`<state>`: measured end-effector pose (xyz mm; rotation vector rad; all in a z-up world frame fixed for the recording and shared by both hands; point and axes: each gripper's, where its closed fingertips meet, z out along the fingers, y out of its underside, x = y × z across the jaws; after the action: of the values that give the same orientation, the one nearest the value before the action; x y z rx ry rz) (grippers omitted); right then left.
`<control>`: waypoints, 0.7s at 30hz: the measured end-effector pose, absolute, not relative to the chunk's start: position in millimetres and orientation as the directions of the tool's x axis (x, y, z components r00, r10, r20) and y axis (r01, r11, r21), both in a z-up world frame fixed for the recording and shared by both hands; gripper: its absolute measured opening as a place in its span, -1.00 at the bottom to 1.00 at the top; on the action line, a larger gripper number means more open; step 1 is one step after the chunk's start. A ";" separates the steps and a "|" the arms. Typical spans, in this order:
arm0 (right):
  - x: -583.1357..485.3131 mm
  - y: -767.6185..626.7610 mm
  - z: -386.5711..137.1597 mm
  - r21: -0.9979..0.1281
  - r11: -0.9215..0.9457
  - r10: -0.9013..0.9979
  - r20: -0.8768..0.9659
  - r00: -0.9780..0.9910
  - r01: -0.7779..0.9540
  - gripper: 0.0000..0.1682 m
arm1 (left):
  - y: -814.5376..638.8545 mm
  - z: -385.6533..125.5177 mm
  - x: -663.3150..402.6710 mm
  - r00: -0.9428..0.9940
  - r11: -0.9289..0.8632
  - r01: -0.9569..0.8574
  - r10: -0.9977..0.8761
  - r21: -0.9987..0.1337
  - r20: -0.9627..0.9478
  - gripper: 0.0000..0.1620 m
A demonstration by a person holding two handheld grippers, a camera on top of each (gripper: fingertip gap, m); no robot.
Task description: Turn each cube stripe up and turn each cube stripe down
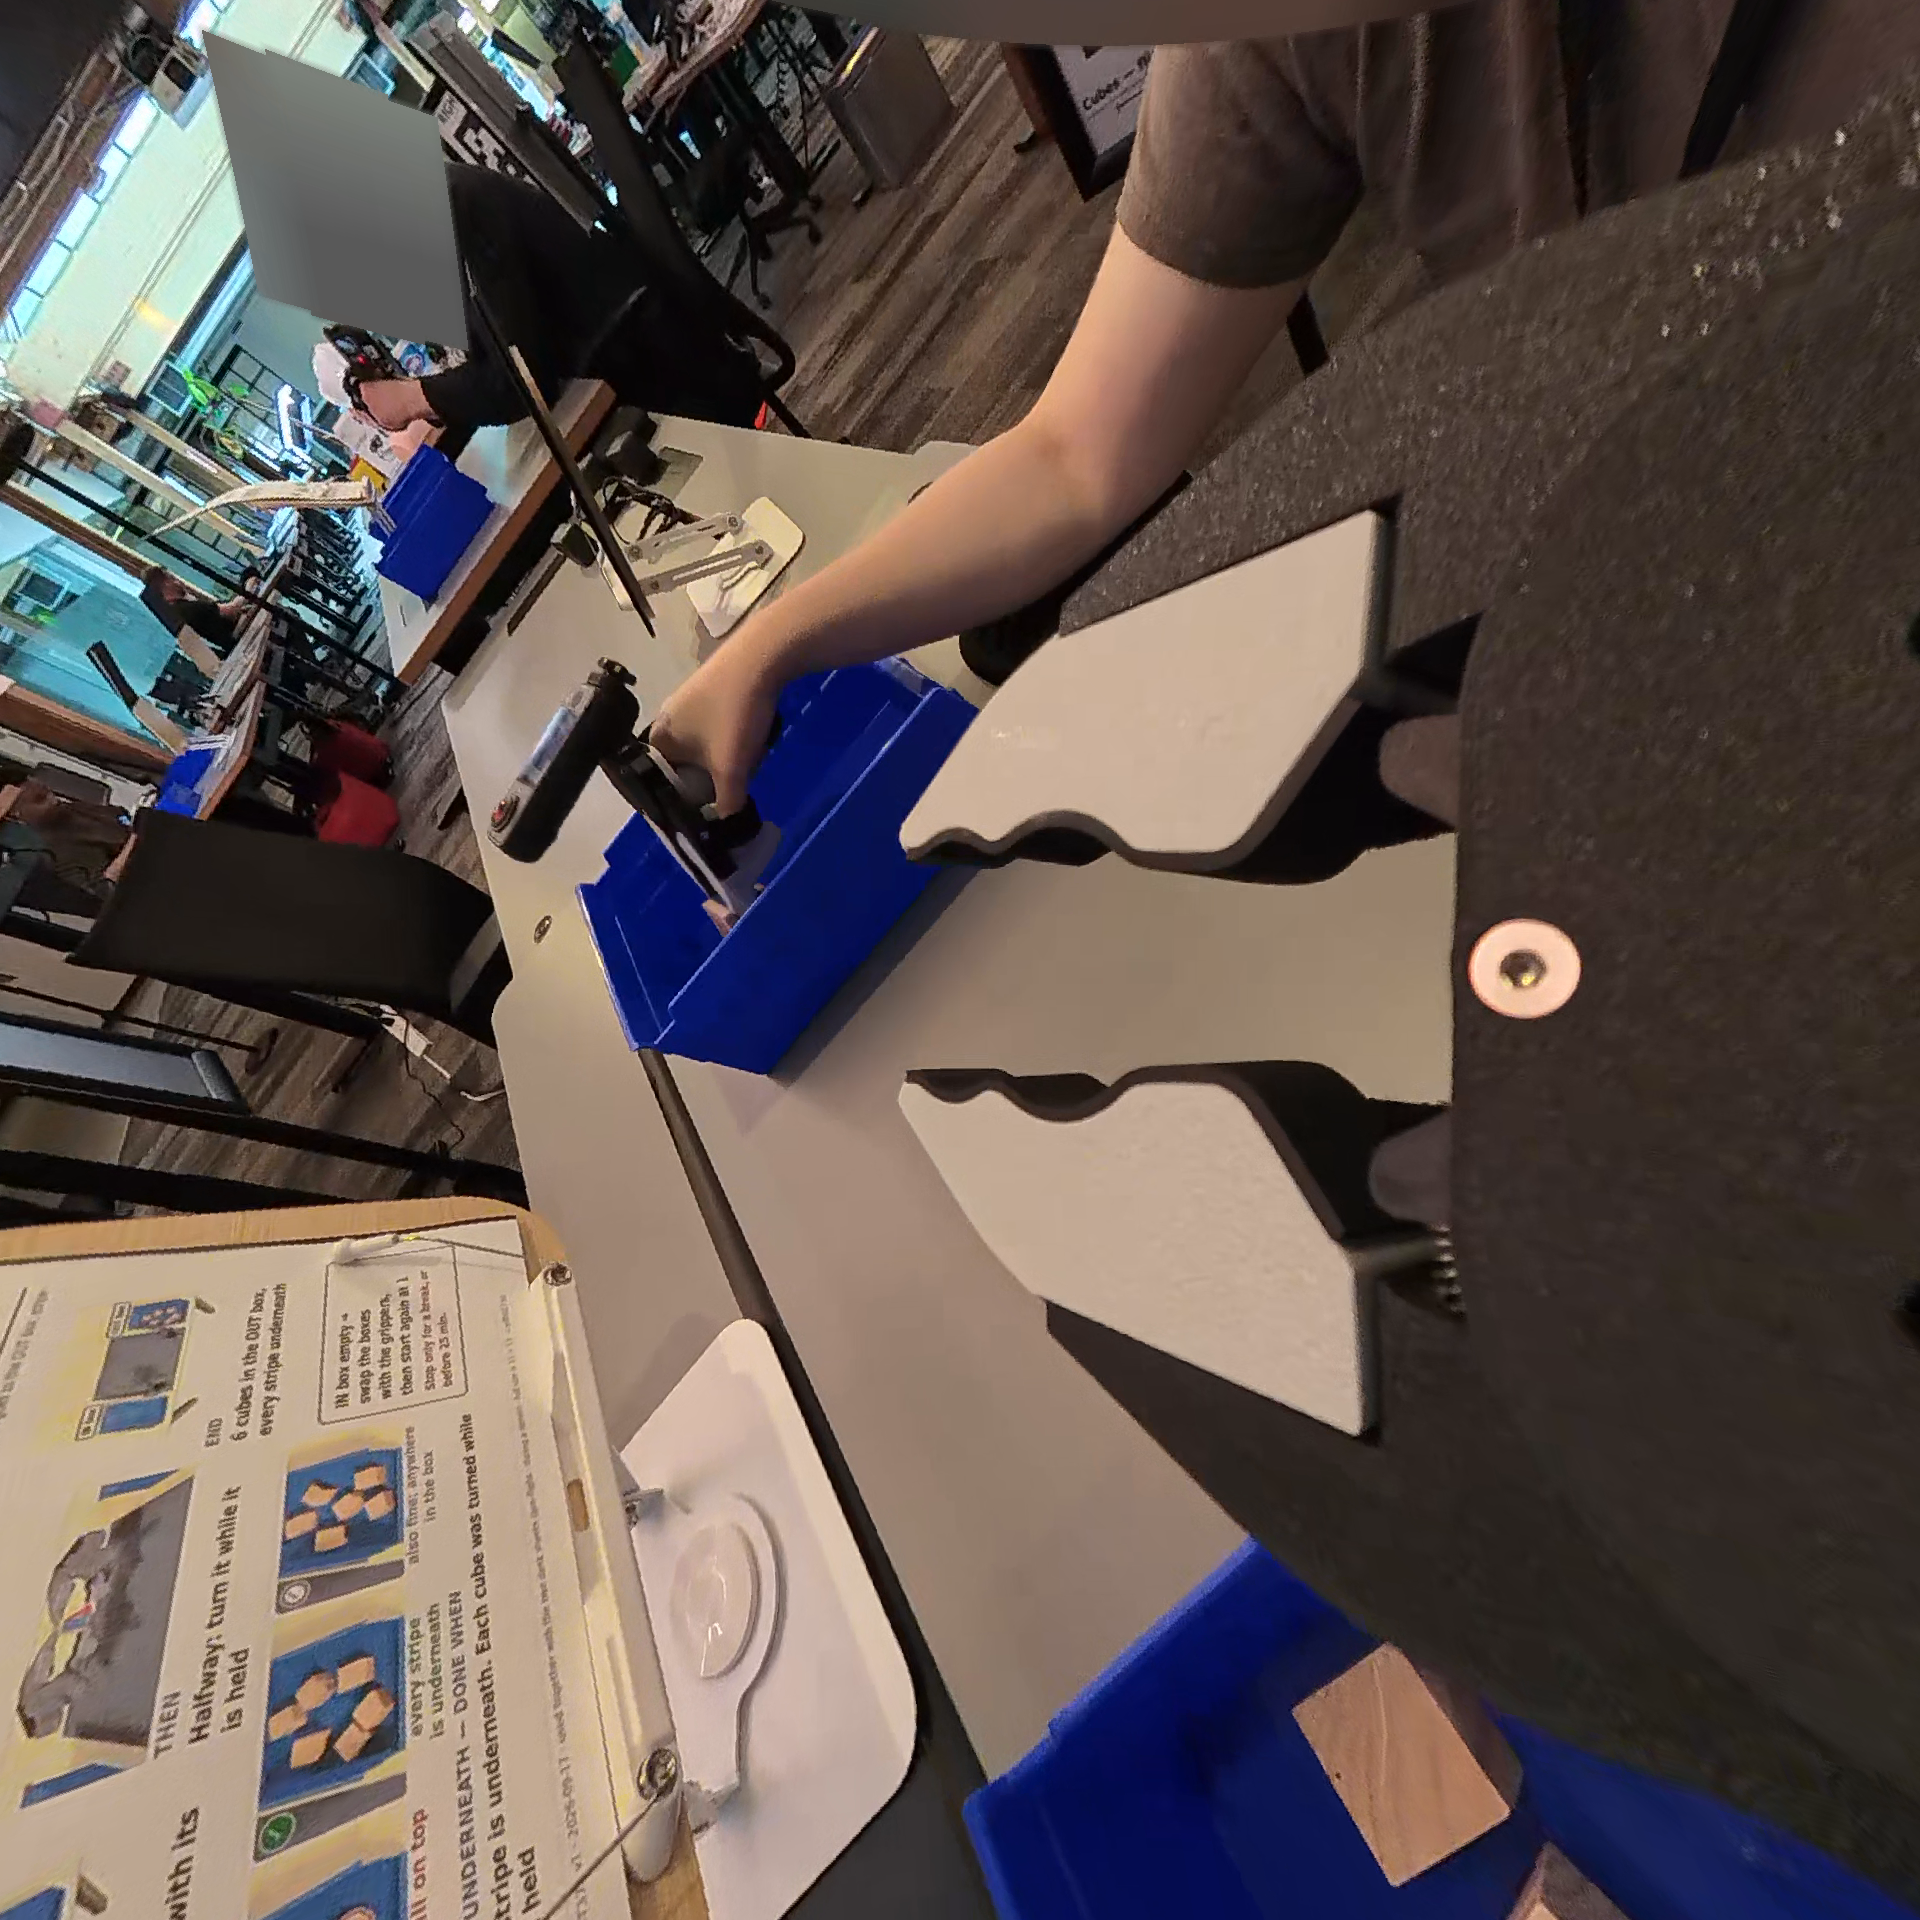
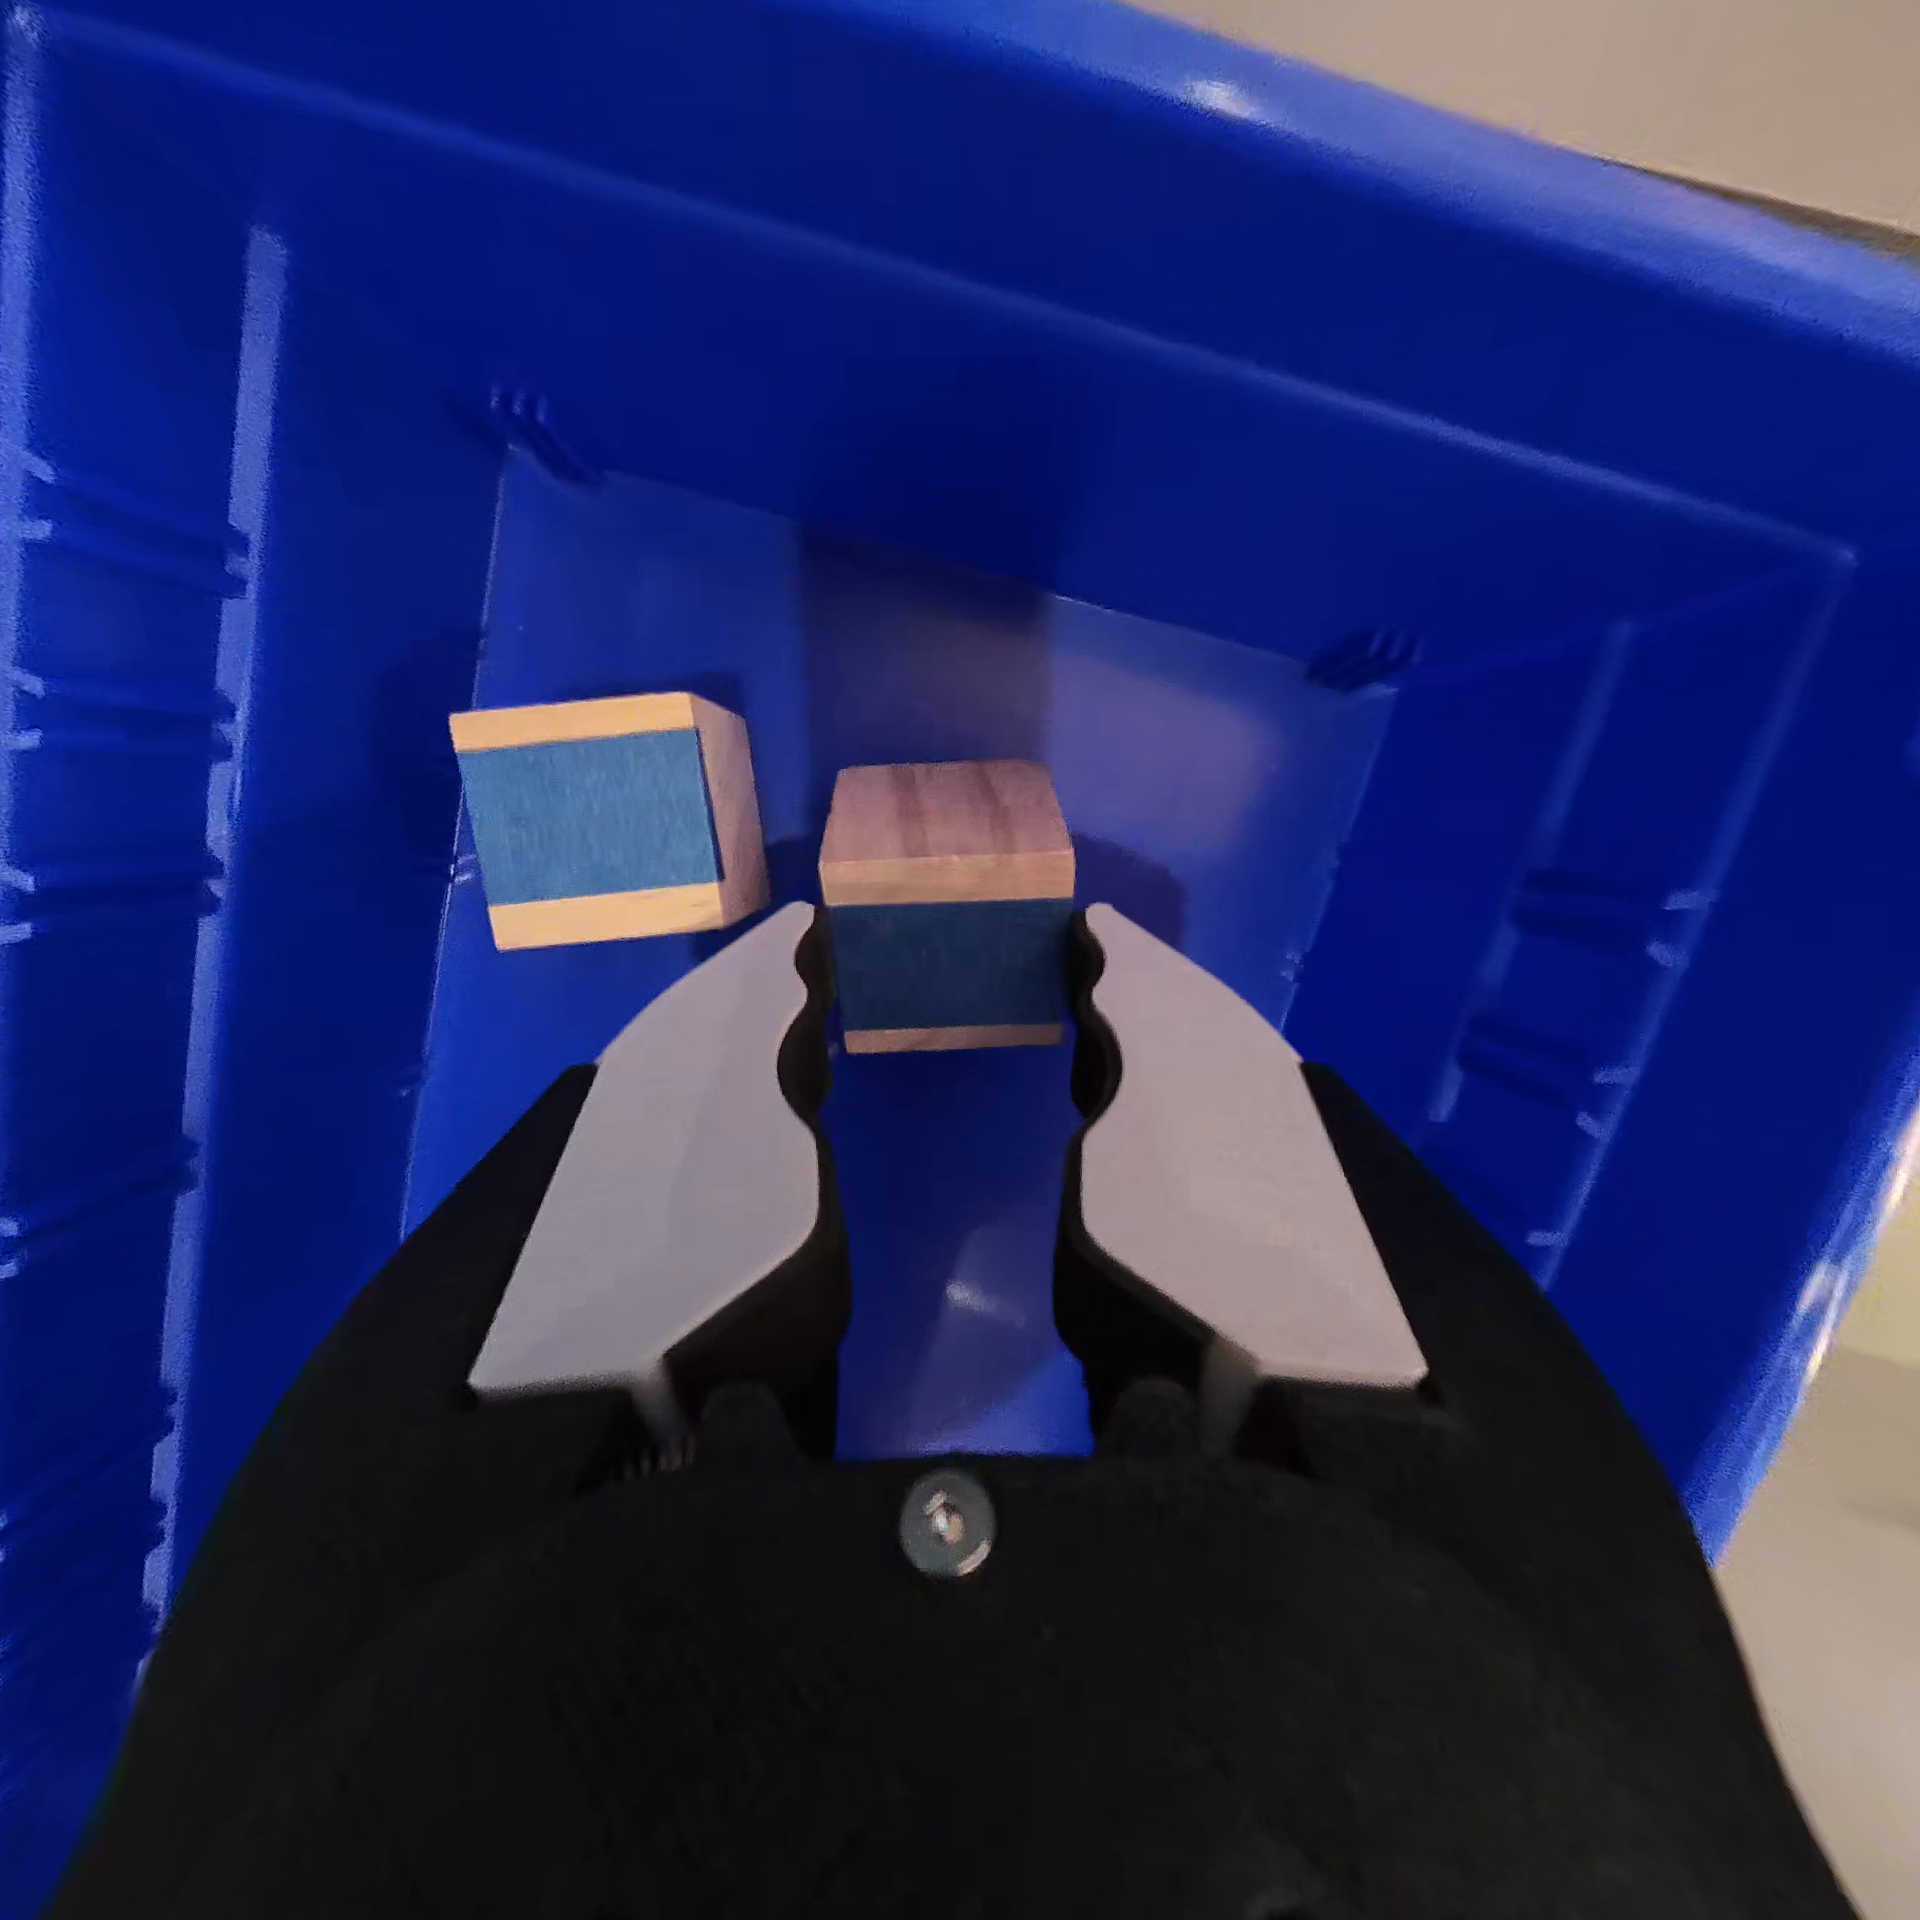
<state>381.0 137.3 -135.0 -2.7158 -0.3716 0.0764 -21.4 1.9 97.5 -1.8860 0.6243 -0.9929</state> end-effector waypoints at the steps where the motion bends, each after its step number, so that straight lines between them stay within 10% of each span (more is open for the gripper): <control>1: 381.3 137.8 -134.8 -0.391 -0.888 0.265 -0.004 0.964 0.242 -0.46 | 2.6 97.0 -22.3 0.551 -0.485 -0.020 -0.735 -0.875 0.394 -0.55; 21: 397.5 148.4 -116.5 -0.540 -0.820 0.272 -0.077 0.959 0.189 -0.46 | 13.6 97.2 -51.6 0.614 -0.500 0.046 -0.668 -0.865 0.420 -0.58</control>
<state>397.5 148.4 -116.5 -2.5578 -0.3258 0.2022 -51.6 13.6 97.2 -1.9054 0.4955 -0.9618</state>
